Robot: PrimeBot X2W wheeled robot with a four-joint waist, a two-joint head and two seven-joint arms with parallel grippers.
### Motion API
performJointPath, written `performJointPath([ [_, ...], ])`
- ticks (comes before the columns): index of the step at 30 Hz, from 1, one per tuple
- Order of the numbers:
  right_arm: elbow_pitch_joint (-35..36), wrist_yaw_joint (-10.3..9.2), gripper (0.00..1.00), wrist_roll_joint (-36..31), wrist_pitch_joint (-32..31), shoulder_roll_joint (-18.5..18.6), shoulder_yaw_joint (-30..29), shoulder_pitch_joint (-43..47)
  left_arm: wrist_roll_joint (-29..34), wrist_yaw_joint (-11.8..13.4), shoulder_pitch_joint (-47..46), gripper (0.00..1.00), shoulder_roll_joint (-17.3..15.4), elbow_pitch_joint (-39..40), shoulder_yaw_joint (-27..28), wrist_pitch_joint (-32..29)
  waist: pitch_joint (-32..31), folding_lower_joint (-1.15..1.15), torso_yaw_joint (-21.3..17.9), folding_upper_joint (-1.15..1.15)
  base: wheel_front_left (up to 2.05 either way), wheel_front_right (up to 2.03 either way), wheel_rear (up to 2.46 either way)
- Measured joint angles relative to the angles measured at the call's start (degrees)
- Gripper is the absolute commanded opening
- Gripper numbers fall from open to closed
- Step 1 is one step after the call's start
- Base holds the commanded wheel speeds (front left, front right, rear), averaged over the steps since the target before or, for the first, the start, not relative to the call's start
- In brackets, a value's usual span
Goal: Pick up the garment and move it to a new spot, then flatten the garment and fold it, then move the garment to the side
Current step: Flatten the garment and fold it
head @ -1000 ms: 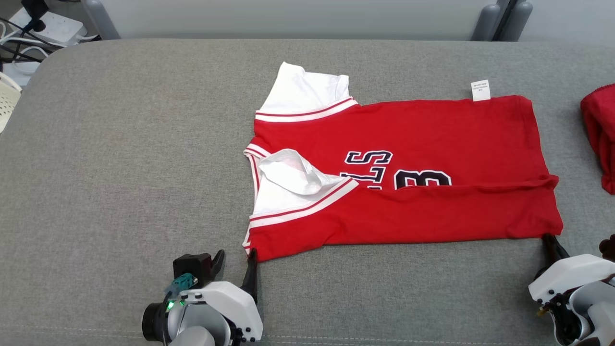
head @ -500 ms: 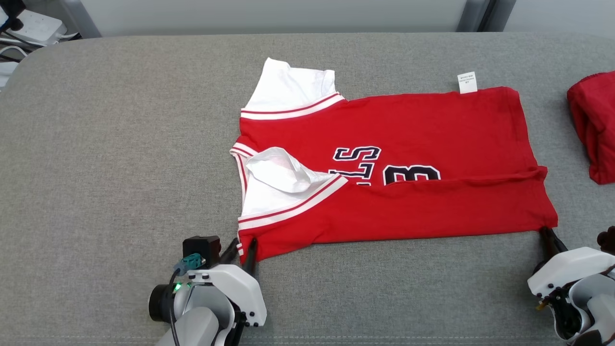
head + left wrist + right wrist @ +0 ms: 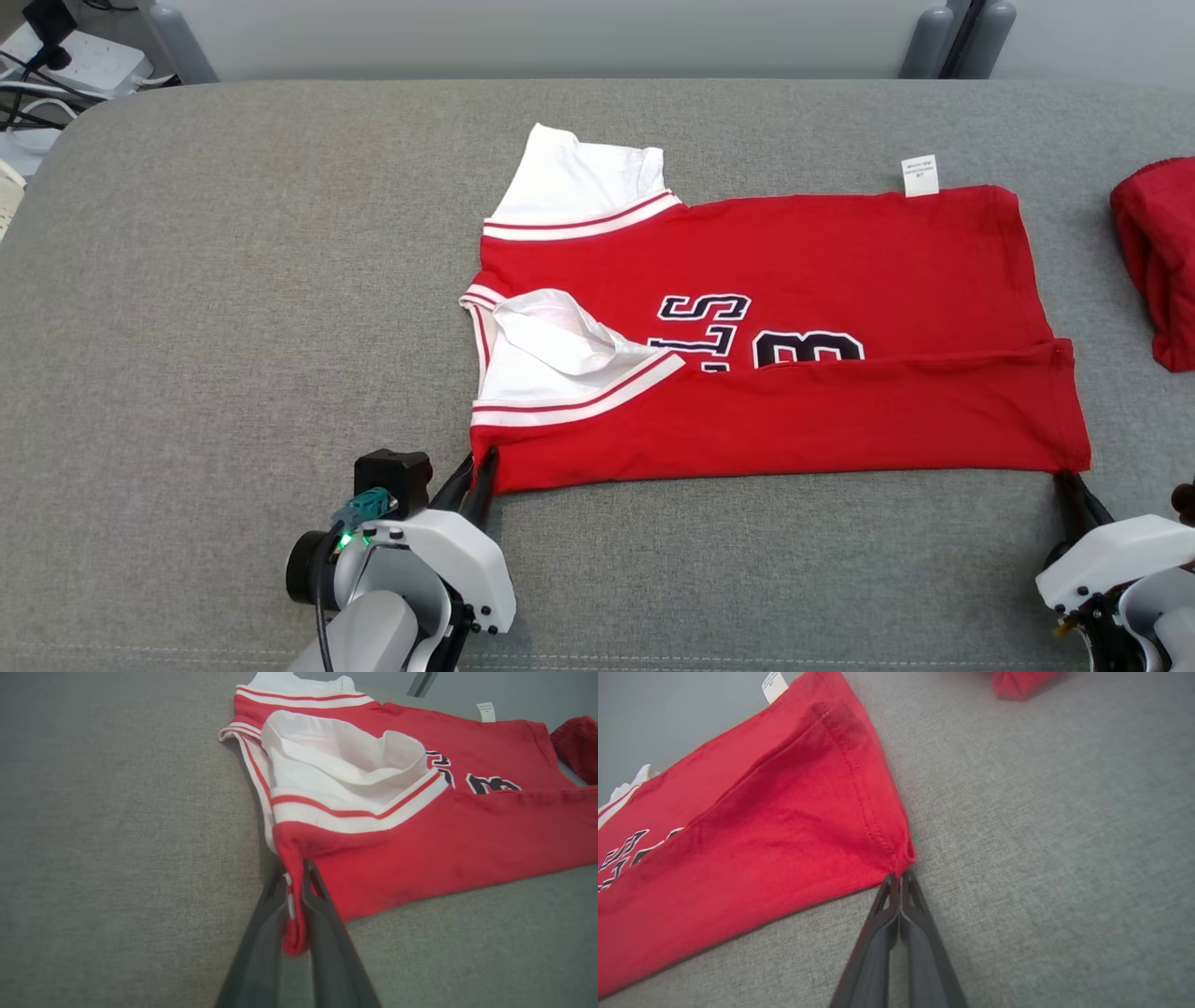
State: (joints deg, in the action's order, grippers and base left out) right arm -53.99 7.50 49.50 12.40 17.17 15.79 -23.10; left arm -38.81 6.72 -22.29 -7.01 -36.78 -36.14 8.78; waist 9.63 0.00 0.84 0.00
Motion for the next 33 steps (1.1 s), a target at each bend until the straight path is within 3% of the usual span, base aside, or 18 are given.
performJointPath([
  [10, 6.26, 0.0, 0.0, 1.99, -0.18, 1.85, 1.46, 5.98, 1.0, 3.56, 5.32, 0.0, -4.85, 10.17, -0.94, -3.08, -0.66, 0.0, -0.78, 0.0, 0.0, 0.0, 0.0],
  [20, 12.15, 0.01, 0.0, 3.2, -4.44, 4.38, 0.85, 12.27, 1.24, 7.58, 11.74, 0.0, -9.76, 20.53, -1.9, -8.88, -1.63, 0.0, -1.26, 0.0, 0.0, 0.0, 0.0],
  [31, 15.81, 0.0, 0.0, 2.93, -10.49, 4.83, 0.24, 14.89, 0.92, 9.22, 13.77, 0.0, -10.57, 21.28, -3.13, -12.68, -2.75, 0.0, -1.2, 0.0, 0.0, 0.0, 0.0],
  [32, 15.63, 0.0, 0.0, 2.77, -10.73, 4.67, -0.13, 15.02, 0.93, 9.25, 13.77, 0.15, -10.5, 20.52, -3.47, -13.35, -3.01, 0.0, -1.17, 0.0, 0.0, 0.0, 0.0],
  [33, 15.43, 0.0, 0.13, 2.36, -10.83, 4.42, -0.57, 15.14, 0.92, 9.33, 13.77, 0.38, -10.38, 19.71, -3.74, -13.62, -3.3, 0.0, -1.14, 0.0, 0.0, 0.0, 0.0],
])
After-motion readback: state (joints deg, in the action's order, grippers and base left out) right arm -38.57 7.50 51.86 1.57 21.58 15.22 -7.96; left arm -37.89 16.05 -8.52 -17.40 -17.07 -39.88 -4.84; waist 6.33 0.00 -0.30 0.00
